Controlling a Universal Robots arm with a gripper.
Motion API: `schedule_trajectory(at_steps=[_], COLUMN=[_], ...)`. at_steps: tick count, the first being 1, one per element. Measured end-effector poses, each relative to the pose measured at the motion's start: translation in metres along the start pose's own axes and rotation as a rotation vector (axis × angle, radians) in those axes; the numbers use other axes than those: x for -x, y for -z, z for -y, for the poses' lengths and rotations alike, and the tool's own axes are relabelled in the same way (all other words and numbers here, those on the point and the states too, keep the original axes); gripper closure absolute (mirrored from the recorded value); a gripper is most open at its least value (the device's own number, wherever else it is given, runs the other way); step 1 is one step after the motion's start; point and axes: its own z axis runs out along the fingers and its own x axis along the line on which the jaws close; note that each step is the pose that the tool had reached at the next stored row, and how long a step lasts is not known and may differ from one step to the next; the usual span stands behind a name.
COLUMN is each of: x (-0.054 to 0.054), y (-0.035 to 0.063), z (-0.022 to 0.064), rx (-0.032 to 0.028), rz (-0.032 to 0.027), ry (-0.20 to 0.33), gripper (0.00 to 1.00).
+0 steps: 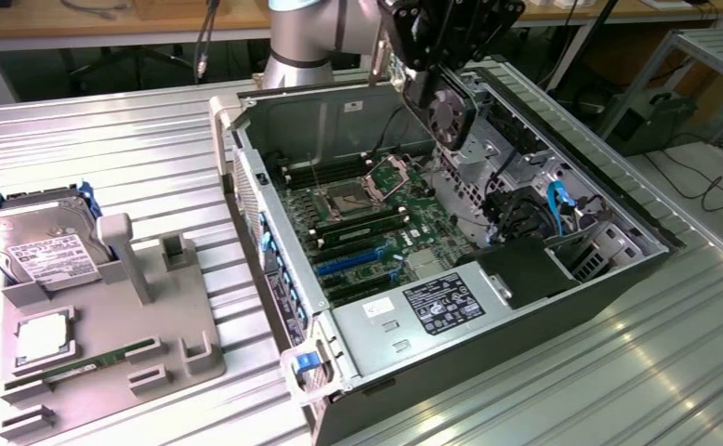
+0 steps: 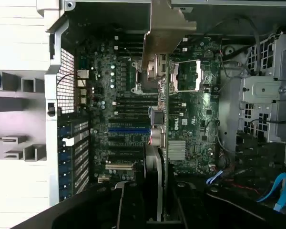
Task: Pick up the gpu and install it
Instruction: 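Pick up the gpu and move the gpu toward the slot, then insert the gpu into the slot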
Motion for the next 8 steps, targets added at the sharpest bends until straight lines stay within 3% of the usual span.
schedule_trajectory(at_steps=[1,2,8], x=[0.019,0.031,0.031], y=[-0.0011,-0.0021,-0.0021], z=[-0.0004,-0.0003,-0.0003], rx=[0.0001,-0.0001,0.0000], rz=[0.0000,0.0000,0.0000], ry=[0.000,0.000,0.006], gripper=[0.73,0.73,0.73])
